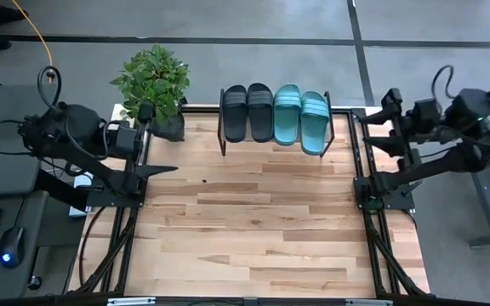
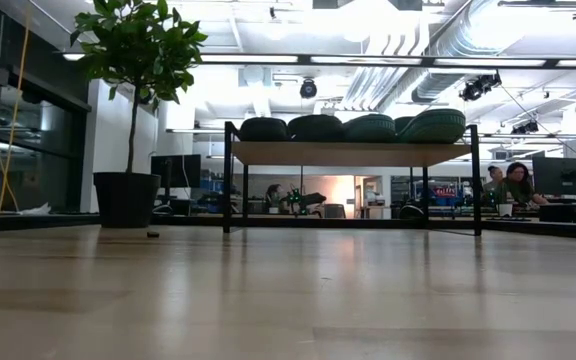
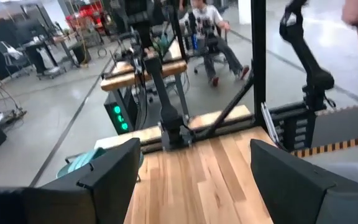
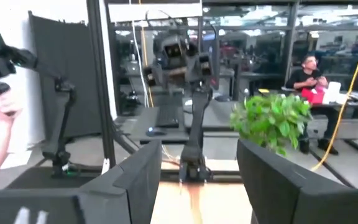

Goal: Pick and place slides into the shelf
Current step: Return to Home Position

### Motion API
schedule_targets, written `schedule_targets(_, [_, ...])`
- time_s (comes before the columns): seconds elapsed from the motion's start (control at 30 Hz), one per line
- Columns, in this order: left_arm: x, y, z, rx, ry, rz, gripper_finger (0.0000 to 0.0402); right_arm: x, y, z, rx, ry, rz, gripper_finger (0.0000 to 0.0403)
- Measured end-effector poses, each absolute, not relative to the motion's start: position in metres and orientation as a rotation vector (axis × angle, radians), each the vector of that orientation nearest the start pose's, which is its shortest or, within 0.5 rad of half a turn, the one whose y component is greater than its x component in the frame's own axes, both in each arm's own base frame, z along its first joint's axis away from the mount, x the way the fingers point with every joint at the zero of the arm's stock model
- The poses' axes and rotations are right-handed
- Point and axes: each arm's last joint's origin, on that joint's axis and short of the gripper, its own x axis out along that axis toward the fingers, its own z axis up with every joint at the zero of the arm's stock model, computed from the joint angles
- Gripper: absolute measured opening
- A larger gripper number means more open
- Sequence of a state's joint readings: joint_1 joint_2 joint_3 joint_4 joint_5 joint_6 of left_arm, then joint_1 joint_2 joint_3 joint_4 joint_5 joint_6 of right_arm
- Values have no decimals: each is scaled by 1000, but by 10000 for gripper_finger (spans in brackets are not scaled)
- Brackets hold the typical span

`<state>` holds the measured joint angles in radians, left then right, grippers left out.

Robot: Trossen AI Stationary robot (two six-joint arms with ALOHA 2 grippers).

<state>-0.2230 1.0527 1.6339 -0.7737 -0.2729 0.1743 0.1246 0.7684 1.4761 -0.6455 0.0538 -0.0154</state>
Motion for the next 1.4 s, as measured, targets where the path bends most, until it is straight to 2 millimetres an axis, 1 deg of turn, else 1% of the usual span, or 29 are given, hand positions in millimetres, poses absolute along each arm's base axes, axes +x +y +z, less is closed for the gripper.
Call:
schedule_targets(0.13, [151,-26,491,216,163,37,287,78,8,478,-11,-51,66,202])
schedule_targets(0.33, [143,-24,473,228,114,42,287,84,9,462,-18,-64,67,202])
schedule_targets(0.57, [138,-23,443,222,82,45,287,96,11,447,-48,-42,81,202])
schedule_targets(0.77, [138,-23,416,223,51,60,287,112,13,424,-50,-32,82,202])
schedule_targets(0.87, [138,-22,402,224,29,93,287,115,13,414,-55,-59,81,202])
schedule_targets(1.0, [140,-21,382,217,21,152,287,110,13,404,-53,-93,80,202])
schedule_targets(1.13, [138,-20,368,212,15,156,287,101,11,392,-47,-101,80,202])
schedule_targets(1.3, [138,-20,353,199,10,157,287,90,10,374,-25,-114,82,202])
schedule_targets(1.4, [140,-18,343,186,4,174,287,88,10,359,-19,-131,81,202])
